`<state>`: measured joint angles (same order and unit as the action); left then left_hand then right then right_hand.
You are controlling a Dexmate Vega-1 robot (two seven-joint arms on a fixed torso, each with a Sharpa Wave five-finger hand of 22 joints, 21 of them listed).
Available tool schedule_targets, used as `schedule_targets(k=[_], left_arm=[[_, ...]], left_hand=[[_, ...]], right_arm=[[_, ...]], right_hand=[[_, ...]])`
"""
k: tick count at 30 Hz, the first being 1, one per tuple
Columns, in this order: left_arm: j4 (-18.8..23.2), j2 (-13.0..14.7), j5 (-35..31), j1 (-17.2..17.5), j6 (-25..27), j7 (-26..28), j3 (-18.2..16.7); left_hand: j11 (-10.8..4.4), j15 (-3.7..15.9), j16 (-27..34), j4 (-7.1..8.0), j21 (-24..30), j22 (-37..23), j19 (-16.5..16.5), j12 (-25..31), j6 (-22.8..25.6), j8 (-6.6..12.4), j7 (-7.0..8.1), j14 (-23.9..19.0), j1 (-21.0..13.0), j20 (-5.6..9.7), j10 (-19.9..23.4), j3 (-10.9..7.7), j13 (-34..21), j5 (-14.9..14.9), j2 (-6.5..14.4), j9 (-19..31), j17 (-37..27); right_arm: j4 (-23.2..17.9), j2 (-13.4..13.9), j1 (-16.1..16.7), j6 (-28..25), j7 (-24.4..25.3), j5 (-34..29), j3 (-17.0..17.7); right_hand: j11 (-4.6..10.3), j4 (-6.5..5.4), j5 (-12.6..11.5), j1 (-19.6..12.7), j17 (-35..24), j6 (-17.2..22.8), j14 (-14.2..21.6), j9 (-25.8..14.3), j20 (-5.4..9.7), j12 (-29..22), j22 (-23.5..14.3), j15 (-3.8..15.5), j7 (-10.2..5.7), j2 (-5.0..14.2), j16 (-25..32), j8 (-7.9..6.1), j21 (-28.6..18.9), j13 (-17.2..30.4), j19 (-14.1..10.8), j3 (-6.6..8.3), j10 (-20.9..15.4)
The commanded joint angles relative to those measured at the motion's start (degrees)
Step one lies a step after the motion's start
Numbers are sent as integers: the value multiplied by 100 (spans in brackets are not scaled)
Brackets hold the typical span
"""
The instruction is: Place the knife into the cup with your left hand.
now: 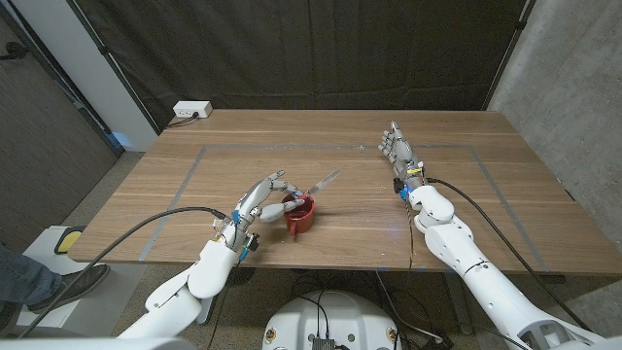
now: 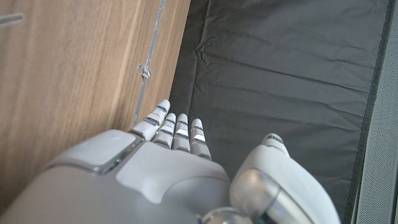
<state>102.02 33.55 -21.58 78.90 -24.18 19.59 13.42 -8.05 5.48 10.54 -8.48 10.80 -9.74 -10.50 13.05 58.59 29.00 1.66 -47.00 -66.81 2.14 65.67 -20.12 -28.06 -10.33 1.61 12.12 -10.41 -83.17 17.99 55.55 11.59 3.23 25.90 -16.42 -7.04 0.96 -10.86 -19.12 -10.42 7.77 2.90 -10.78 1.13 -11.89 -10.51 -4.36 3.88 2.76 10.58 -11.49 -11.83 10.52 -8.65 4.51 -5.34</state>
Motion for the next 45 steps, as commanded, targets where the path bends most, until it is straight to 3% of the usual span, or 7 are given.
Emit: schedule_targets(k=[1, 6, 11, 21, 29, 40, 45], left_arm=[[107, 79, 37, 114, 183, 2, -38], [82, 81, 64, 131, 203, 41, -52], [43, 90, 103, 135, 174, 59, -52], [-75, 87, 173, 104, 22, 102, -55], [22, 128, 163, 186, 55, 90, -119], [185, 162, 162, 342, 359, 33, -240], [297, 196, 146, 438, 602, -18, -275]], left_hand=[[-276, 586, 15, 410, 11, -17, 21, -40, -78, -55, 34, 38, 12, 237, -43, -482, -43, 20, 6, -17, 11], [-284, 534, 14, 414, 16, -20, 36, -77, -216, -104, 62, 76, 44, 205, -158, -513, -88, -9, -3, -28, 23], [-343, 481, 10, 502, 24, -25, 50, -131, -348, -146, 117, 166, 263, 43, -336, -441, -132, -28, -116, -32, 26], [-318, 323, 14, 631, 24, -33, 91, -213, -466, -188, 165, 305, 614, 103, -478, -285, -54, 32, -336, -38, 28], [-304, 248, 22, 684, 23, -36, 129, -257, -542, -231, 193, 369, 758, 45, -603, -225, 37, 23, -427, -48, 23], [-311, 200, 17, 775, 16, -42, 210, -250, -659, -300, 252, 544, 946, -38, -741, -166, 107, -4, -478, -63, 3], [-282, 147, 5, 817, 7, -46, 292, -290, -712, -339, 279, 696, 1022, -153, -1009, -158, 138, -20, -483, -72, -7]], right_arm=[[57, -59, -10, 60, -9, 13, -31], [72, -60, -16, 55, -26, 14, -41], [65, -56, -27, 34, -27, 1, -55], [15, -52, -8, 7, 2, -10, -60], [9, -43, -3, 24, -16, -27, -77], [23, -49, -37, -14, -44, -13, -95], [12, -53, -35, -40, -40, -7, -101]], right_hand=[[-13, 43, 12, 9, -12, 53, 26, -20, 7, -31, -14, -21, 2, 45, 19, 7, 14, 11, -3, 25, -55], [-13, 48, 12, 10, -12, 56, 28, -20, 13, -33, -14, -16, 3, 47, 18, 7, 14, 11, -4, 25, -62], [-6, 51, 13, 12, -12, 69, 31, -20, 4, -36, -14, -22, 9, 48, 19, 3, 12, 11, -9, 24, -72], [-8, 59, 13, 12, -12, 90, 52, -20, 15, -37, -14, -22, 0, 52, 25, -2, 9, 12, -21, 24, -79], [-11, 66, 14, 14, -12, 102, 78, -21, 13, -49, -14, -27, 7, 53, 32, -4, -3, 12, -55, 22, -115], [1, 76, 14, 11, -12, 121, 103, -21, 17, -55, -14, -31, -3, 58, 36, -7, -8, 12, -76, 24, -140], [0, 80, 14, 11, -12, 125, 109, -21, 11, -60, -14, -39, -5, 60, 36, -7, -10, 12, -84, 24, -158]])
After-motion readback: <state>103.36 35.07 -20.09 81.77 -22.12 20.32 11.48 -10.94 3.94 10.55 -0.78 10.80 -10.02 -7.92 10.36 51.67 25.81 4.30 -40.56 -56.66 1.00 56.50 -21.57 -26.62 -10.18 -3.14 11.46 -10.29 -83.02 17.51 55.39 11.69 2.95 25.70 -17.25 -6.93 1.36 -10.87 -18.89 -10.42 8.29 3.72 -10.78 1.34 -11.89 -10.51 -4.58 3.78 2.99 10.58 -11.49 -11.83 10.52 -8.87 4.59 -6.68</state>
